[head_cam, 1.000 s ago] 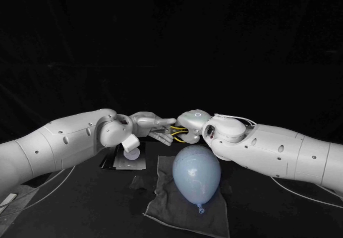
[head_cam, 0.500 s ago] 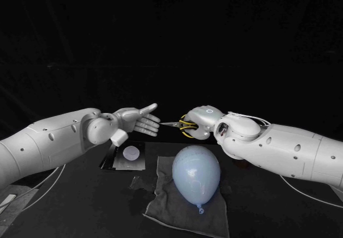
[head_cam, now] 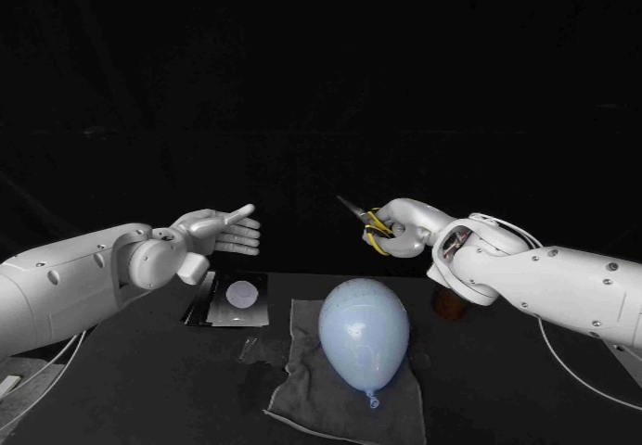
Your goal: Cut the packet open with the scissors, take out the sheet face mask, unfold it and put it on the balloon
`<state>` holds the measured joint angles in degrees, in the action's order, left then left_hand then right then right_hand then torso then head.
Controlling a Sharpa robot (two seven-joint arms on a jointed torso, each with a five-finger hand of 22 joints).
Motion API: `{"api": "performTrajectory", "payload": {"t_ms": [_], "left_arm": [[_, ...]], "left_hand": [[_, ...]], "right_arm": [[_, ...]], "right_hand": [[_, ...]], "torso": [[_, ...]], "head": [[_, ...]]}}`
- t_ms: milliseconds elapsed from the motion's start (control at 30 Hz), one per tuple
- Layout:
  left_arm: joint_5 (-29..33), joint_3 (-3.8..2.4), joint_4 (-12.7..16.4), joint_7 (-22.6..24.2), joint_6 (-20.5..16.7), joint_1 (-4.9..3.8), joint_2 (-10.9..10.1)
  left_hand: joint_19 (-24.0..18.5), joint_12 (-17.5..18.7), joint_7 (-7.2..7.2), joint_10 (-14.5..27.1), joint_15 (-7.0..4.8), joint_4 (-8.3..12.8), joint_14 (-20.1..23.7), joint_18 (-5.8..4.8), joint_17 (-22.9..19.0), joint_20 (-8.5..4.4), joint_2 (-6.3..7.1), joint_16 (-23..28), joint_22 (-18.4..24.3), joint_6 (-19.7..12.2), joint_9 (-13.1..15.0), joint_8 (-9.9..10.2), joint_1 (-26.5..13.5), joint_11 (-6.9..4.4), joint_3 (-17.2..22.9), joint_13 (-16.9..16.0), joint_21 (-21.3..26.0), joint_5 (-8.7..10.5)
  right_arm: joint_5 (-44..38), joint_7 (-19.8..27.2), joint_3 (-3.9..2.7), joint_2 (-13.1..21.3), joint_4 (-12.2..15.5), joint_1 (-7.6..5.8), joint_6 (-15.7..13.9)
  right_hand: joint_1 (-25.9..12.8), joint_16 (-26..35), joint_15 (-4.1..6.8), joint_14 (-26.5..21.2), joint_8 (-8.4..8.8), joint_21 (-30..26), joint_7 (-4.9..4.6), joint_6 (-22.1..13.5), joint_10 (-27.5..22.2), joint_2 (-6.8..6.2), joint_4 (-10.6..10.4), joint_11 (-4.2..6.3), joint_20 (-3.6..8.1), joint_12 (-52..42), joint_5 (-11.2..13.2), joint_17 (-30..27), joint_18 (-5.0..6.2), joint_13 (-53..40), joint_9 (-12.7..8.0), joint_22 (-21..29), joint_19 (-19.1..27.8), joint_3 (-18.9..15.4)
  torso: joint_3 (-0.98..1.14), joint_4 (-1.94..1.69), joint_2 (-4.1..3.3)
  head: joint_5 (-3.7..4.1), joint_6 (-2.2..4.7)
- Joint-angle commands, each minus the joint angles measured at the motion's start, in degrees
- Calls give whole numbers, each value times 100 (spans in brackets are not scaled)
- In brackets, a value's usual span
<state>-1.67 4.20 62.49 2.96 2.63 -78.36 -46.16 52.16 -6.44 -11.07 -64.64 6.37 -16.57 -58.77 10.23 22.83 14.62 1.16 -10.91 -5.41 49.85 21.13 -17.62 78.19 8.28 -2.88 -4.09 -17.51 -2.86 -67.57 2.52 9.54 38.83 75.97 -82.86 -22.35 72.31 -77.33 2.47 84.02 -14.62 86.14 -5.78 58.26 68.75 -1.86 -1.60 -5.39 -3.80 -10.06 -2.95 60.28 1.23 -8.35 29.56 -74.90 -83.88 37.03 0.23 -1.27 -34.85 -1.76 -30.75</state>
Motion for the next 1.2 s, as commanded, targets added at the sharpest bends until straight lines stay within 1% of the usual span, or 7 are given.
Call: {"api": "performTrajectory", "payload": {"t_ms": [33, 300, 433, 600, 733, 1000, 1200], "left_arm": [[164, 4, 86, 648, -402, 54, -65], [173, 16, 233, 1045, -582, 193, -280], [157, 19, 320, 1190, -635, 246, -389], [-15, 20, 491, 1351, -738, 326, -549], [-511, 21, 657, 1535, -938, 417, -722], [-1948, 24, 1039, 1749, -1453, 658, -1022], [-2865, 25, 1254, 1886, -1740, 961, -1143]], "left_hand": [[111, 20, 25, -83, -24, 0, -92, 38, 31, -33, -8, -63, -17, 78, -24, -1, 259, -27, -49, 8, -66, 8], [277, 89, 74, -201, -91, 4, -269, 32, 125, -127, -40, -187, -47, 192, -89, 65, 802, -79, -171, 18, -167, 7], [324, 124, 83, -234, -110, 3, -327, 31, 163, -153, -41, -233, -58, 227, -117, 98, 960, -89, -240, 22, -202, 6], [347, 163, 77, -248, -121, 8, -363, 29, 199, -171, -13, -274, -68, 242, -146, 138, 1108, -90, -320, 25, -229, 6], [393, 209, 51, -255, -137, 33, -439, 27, 270, -200, 39, -374, -94, 246, -182, 193, 1359, -80, -410, 25, -289, 4], [350, 264, 18, -204, -127, 41, -343, 8, 358, -237, 75, -459, -143, 267, -248, 294, 1984, -55, -430, 34, -376, 2], [-137, 285, 3, -40, 28, -4, 230, -72, 287, -75, 102, -205, -41, 247, -301, 385, 2052, 14, -596, 41, -149, 3]], "right_arm": [[2281, 633, 1, 98, 52, -10, 129], [4209, 860, 15, 369, 223, 2, 472], [5070, 883, 19, 486, 324, 14, 576], [5606, 865, 22, 682, 549, 69, 565], [5816, 853, 24, 911, 856, 146, 512], [5893, 866, 25, 1301, 1359, 261, 405], [5878, 884, 26, 1509, 1622, 293, 347]], "right_hand": [[64, 43, 52, 60, 46, 0, 0, -26, 1751, 48, -6, 442, 49, -12, 15, -11, -7, -50, 15, -1225, -333, -33], [138, 83, 99, 60, 65, -20, 41, -50, 1788, 117, -43, 496, 90, -683, 4, -59, -3, -730, 76, -1221, -325, -221], [149, 59, 133, 85, 11, 9, 73, -61, 1741, 178, -118, 550, 123, -2729, 3, 1, -14, -2901, 161, -1253, -353, -306], [131, 30, 138, 100, -69, 16, 87, -97, 1611, 178, -181, 540, 133, -3523, 17, 56, -16, -3908, 248, -1265, -363, -357], [125, 27, 136, 100, -108, 6, 86, -126, 1544, 184, -213, 536, 131, -3664, 16, 58, -14, -4156, 300, -1262, -358, -389], [133, 33, 139, 97, -143, -12, 95, -134, 1493, 184, -224, 543, 133, -3654, 15, 47, -9, -4229, 341, -1254, -348, -418], [141, 31, 140, 98, -148, -5, 97, -136, 1483, 184, -218, 544, 134, -3635, 15, 52, -11, -4226, 348, -1259, -353, -419]], "torso": [[-1, -2, -7], [6, 0, -2], [8, -7, -5], [1, -8, -11], [5, -18, -10], [4, -15, -4], [-6, -28, -1]], "head": [[63, 34], [117, 68], [194, 94], [194, 58], [-196, -130], [-647, -468], [-987, -744]]}}
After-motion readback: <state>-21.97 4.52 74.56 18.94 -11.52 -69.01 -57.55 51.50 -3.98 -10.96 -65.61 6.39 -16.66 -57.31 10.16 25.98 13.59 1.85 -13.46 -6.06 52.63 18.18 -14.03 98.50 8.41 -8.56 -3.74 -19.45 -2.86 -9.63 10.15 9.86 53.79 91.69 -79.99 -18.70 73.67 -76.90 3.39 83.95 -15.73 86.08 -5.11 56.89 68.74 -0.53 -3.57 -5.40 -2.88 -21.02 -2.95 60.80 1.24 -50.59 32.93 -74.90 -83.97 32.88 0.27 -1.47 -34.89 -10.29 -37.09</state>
